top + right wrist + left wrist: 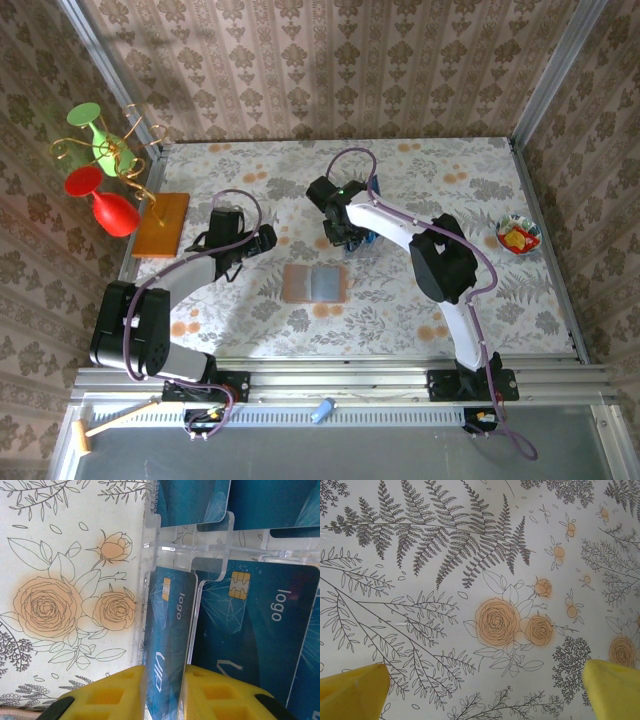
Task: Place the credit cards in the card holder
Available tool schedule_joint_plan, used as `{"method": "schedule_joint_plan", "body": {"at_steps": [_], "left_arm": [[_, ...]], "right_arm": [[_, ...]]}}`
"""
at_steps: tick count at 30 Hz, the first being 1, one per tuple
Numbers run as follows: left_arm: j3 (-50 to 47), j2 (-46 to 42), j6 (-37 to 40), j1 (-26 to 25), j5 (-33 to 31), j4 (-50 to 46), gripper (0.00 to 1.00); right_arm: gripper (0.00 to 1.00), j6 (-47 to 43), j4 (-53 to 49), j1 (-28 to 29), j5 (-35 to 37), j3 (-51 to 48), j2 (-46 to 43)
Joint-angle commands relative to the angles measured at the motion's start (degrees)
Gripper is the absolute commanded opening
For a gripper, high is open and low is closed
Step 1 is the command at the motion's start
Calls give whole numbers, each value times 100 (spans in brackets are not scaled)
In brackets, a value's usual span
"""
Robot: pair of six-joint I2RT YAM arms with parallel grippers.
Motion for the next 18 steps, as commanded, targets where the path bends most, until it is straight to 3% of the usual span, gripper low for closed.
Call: {"method": "schedule_joint_plan", "body": {"at_steps": [1, 18], "left_arm": [[26, 82, -28, 47, 63, 98, 100], [15, 55, 8, 47, 45, 64, 100]], "right_arm": [[26, 68, -222, 6, -73, 183, 16], [13, 243, 53, -210, -594, 104, 19]]}}
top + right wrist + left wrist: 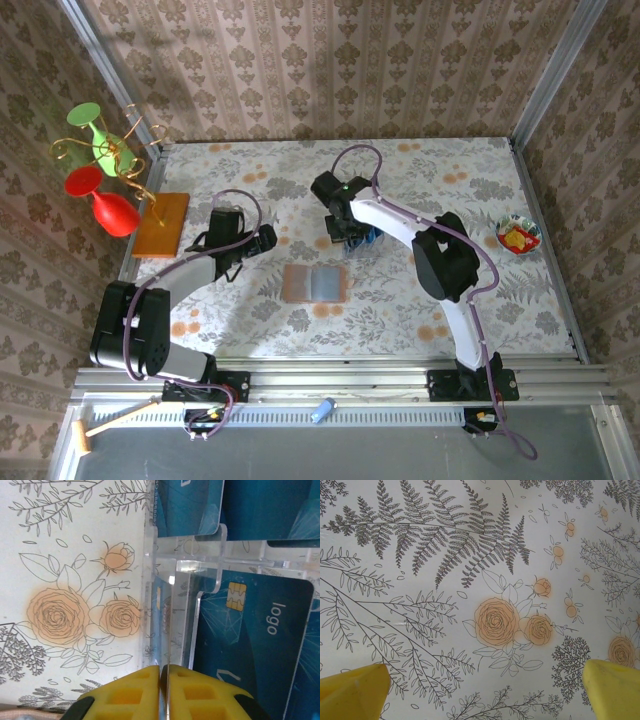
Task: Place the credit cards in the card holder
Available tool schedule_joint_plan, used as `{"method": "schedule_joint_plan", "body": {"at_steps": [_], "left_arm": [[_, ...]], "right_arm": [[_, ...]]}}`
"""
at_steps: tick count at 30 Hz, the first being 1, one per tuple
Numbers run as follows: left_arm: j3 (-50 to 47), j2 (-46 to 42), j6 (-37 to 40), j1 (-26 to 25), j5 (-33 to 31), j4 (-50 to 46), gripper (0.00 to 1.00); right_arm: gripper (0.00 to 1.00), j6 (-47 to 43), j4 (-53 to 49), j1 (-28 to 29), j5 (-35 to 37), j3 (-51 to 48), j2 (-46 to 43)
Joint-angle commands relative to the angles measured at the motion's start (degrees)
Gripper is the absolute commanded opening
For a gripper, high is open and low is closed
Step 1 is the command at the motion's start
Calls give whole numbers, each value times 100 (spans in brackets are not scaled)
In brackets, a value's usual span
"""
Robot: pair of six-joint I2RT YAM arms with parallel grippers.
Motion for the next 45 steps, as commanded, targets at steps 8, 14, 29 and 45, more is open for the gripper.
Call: {"method": "schedule_joint_plan", "body": {"at_steps": [8, 14, 29, 45], "left_arm": [[64, 50, 43, 48, 64, 0, 100], [153, 47, 113, 47, 109, -134, 100], [141, -345, 287, -122, 62, -820, 100], [-446, -845, 113, -1177, -224, -1139, 100]], "right_arm": [[2, 166, 123, -130, -470, -91, -85], [0, 183, 188, -215, -689, -207, -420], [0, 539, 1141, -7, -1321, -1087, -1858], [0, 1906, 4060, 742, -1667, -4282, -3196]]}}
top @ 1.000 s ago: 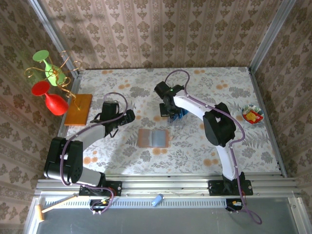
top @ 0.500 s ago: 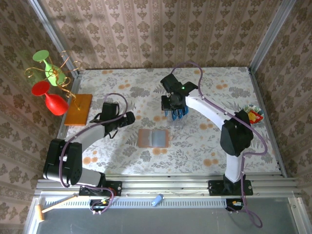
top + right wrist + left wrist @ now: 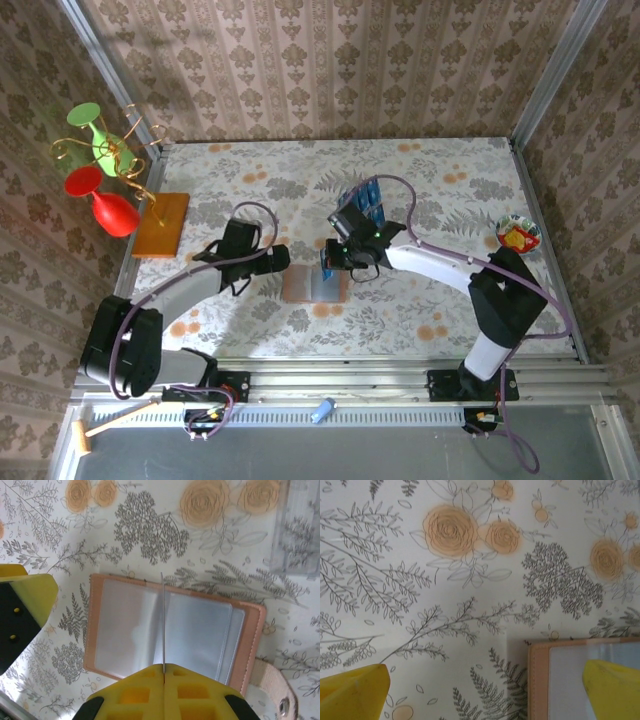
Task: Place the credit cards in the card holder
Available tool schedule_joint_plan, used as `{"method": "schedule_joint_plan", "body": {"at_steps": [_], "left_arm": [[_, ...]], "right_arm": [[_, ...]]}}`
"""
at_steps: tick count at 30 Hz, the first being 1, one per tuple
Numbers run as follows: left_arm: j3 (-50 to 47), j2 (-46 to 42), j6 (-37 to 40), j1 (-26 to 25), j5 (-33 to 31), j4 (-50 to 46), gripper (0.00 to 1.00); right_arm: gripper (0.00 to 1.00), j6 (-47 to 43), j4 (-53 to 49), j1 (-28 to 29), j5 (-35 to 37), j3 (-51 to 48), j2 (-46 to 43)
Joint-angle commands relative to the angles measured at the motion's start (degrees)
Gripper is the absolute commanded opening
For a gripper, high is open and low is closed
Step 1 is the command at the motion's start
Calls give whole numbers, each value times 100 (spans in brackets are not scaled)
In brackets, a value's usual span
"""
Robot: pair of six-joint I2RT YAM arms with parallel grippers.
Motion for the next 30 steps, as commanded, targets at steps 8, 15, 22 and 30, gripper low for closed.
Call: {"method": "schedule_joint_plan", "body": {"at_steps": [8, 15, 22, 30], "left_arm": [[-481, -552, -353, -271, -284, -74, 100], [-239, -512, -31, -388, -515, -435, 100], [4, -591, 140, -449, -630, -636, 100], [261, -467, 80, -446, -640, -867, 100]], "right_arm": [[0, 821, 1380, 343, 94, -590, -129], [0, 927, 1470, 504, 308, -610, 65], [0, 872, 1379, 496, 554, -837, -195], [0, 862, 744, 494, 652, -518, -396]]}}
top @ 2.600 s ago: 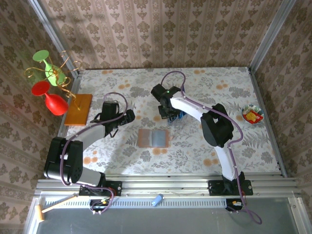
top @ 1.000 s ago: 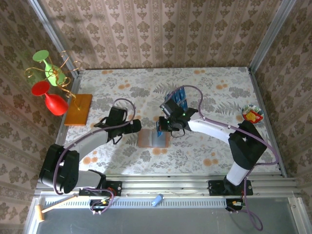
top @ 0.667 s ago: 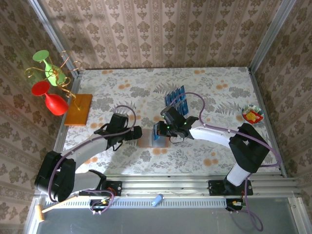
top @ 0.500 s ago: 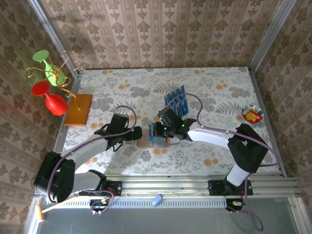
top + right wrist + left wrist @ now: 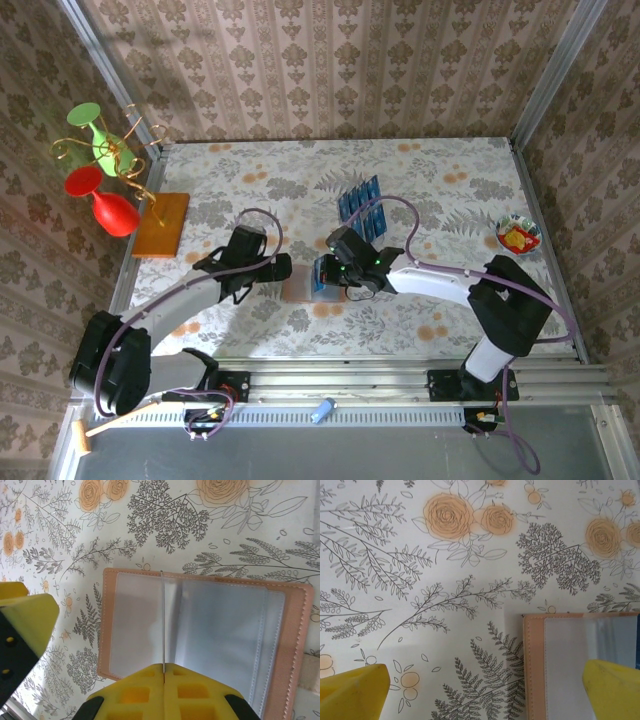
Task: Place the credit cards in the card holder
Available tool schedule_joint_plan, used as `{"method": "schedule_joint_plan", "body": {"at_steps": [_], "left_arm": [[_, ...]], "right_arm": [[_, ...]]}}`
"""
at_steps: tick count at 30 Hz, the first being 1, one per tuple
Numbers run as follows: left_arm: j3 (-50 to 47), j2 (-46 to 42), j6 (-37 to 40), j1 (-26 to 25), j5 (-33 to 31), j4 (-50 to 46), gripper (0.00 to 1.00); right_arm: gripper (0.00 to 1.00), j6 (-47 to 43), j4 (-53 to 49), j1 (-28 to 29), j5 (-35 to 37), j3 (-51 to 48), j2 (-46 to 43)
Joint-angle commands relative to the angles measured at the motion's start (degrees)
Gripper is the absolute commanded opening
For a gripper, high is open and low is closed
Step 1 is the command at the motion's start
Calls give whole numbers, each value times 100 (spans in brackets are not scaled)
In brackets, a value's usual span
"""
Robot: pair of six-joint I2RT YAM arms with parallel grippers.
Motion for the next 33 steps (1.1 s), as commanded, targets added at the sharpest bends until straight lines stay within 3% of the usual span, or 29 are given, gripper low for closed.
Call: {"method": "schedule_joint_plan", "body": {"at_steps": [1, 12, 19, 23, 33], "left_arm": [[196, 2, 49, -33, -71, -341, 100], [398, -394, -613, -20, -533, -947, 100], [460, -674, -1141, -12, -950, -1178, 100], [542, -750, -1347, -6, -1193, -1442, 100], [810, -304, -1453, 2, -1383, -1490, 100]], "right_arm": [[0, 12, -548, 3, 240, 380, -232], [0, -80, -929, -337, -388, 1194, -258], [0, 318, -453, -1017, -1590, 1431, 89], [0, 366, -529, -1181, -1908, 1680, 208], [0, 423, -429, -1516, -2417, 1790, 411]]}}
